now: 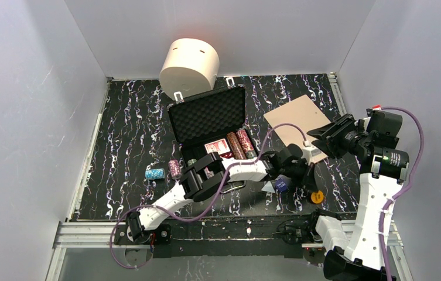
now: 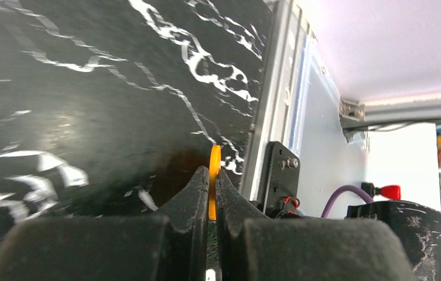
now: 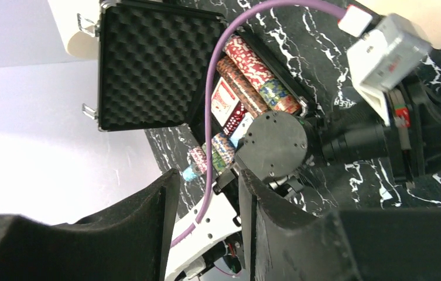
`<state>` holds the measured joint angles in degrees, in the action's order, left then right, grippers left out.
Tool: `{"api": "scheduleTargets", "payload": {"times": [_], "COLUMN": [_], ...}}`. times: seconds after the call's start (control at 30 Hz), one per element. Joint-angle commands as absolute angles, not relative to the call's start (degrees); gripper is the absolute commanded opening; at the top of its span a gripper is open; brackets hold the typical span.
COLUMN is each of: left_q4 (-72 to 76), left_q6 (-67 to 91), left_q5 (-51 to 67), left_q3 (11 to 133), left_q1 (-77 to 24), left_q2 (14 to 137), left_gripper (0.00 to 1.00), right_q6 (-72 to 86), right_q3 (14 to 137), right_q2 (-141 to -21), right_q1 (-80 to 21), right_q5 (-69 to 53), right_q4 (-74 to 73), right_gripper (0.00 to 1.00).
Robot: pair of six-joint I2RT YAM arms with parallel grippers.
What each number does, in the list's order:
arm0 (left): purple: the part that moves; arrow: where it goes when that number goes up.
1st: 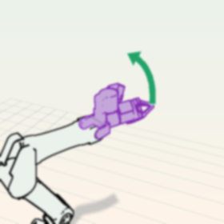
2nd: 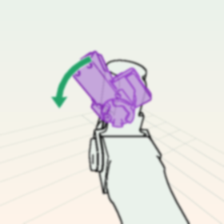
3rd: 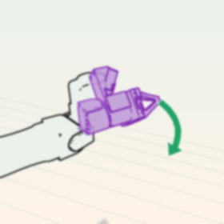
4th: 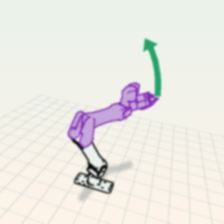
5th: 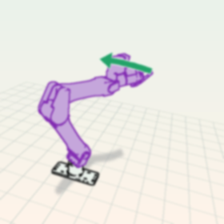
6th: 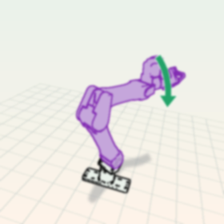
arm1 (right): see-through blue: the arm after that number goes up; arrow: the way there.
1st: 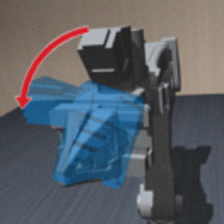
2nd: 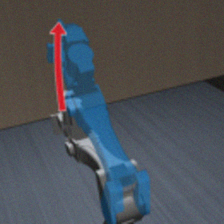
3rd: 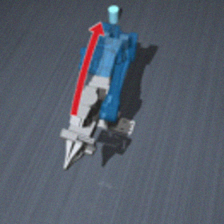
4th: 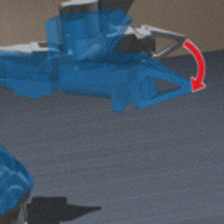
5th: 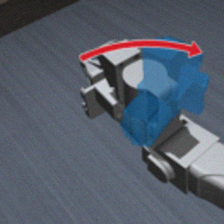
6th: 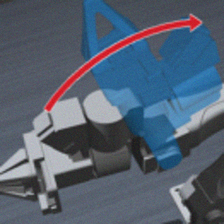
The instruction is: Pack up texas hold em set
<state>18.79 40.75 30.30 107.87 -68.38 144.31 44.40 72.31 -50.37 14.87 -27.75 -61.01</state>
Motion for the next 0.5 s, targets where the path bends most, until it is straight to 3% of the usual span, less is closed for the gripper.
{"api": "scheduleTargets", "payload": {"times": [0.0,0.3,0.47], "left_q4": [18.2,18.6,8.4], "left_q6": [43.5,46.7,41.5], "left_q5": [27.2,24.5,18.0], "left_q3": [105.7,91.7,86.3], "left_q1": [-65.6,-60.8,-59.1], "left_q2": [136.8,125.5,116.0], "left_gripper": [0.0,0.0,0.0], "right_q6": [47.6,51.3,51.7], "right_q3": [73.3,71.9,71.5], "right_q2": [-49.8,-50.5,-50.9], "right_q1": [14.7,14.7,14.7], "right_q5": [-30.7,-34.1,-35.4], "right_q4": [-56.3,-53.0,-53.6], "right_gripper": [0.51,0.51,0.51]}}
